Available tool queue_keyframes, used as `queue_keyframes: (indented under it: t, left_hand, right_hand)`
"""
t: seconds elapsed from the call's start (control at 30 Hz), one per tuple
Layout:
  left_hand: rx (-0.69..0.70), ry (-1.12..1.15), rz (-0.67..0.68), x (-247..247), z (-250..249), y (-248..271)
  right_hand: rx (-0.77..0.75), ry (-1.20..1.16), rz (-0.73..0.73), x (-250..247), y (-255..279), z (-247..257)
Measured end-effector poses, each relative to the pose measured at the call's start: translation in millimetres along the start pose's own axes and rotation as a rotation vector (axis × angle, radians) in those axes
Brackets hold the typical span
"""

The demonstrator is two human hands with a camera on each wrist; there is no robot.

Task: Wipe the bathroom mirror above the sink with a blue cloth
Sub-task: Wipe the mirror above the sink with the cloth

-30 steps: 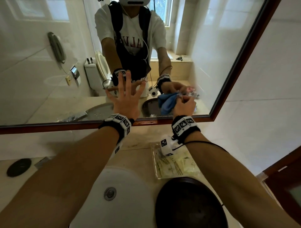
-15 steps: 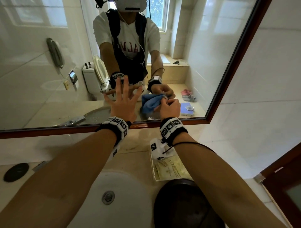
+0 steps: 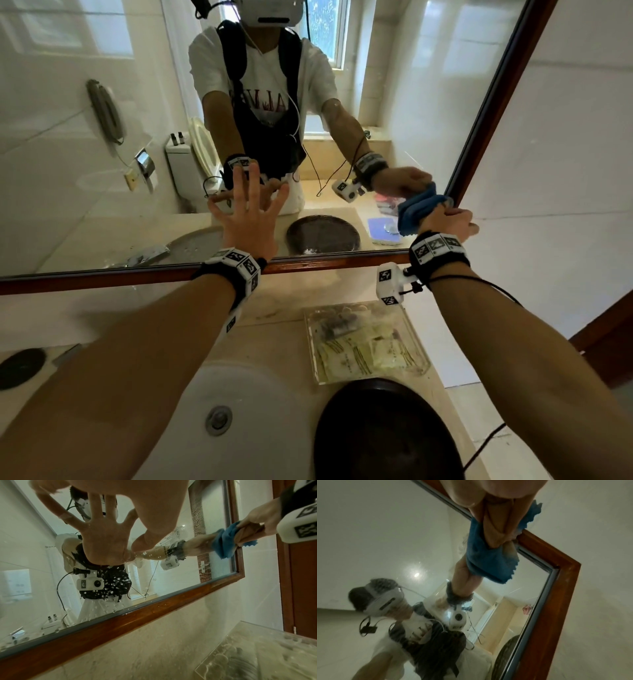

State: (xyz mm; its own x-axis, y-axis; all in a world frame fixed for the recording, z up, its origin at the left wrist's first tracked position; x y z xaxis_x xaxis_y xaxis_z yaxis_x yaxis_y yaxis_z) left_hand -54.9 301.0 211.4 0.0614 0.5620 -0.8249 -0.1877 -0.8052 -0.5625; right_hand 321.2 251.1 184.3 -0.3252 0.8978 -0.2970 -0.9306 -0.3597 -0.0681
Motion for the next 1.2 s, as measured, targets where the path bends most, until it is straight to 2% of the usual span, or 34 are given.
queue_keyframes:
  t: [0.13,0.47,0.63,0.73,0.83,0.97,1.1,1.2]
  left_hand:
    - [-0.003,0.002,-0.003,1.4,0.7,-0.4]
    - [-0.013,0.018,-0.004,4.5,-2.7,-1.5]
    - [-0.001,0.022,-0.005,4.1,-3.3,-1.1]
    - [-0.007,0.014,-0.024,1.2,-2.7,0.2]
    - [-0.015,0.012,-0.020,0.3,-3.0,0.3]
    - [-0.004,0.009,0.008,0.8,-2.8,0.0]
    - [-0.006,0.004,0.027,0.6,-2.9,0.4]
    - [-0.009,0.024,0.033,0.1,-3.1,-0.2]
  right_hand:
    - [-0.014,0.011,0.120,28.0,20.7,3.1]
    - [-0.111,-0.066,0.280,68.2,86.3,-1.7]
    - [-0.273,-0.081,0.448,95.8,144.6,10.3]
    - [-0.406,-0.018,0.485,104.7,164.8,16.2]
    - [-0.424,-0.019,0.492,105.8,162.1,15.7]
    - [-0.295,-0.053,0.479,101.8,141.6,2.7]
    - [-0.338,0.243,0.513,98.5,127.0,-0.2]
    - [-0.304,0.267,0.457,83.6,102.7,0.6]
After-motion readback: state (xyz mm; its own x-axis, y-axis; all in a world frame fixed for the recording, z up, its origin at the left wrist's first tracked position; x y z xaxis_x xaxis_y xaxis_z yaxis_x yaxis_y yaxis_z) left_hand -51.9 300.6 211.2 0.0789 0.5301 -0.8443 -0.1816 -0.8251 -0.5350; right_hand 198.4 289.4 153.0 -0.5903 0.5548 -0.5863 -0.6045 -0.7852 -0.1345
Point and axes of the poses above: each hand's wrist, its own y-axis away from the middle knuckle, its own x-axis out of the palm, z = x × y, the point moved 9 cm from there along -y, towards the middle knuckle, and after that the axes turned 3 degrees about y, right-handed, at the moved point
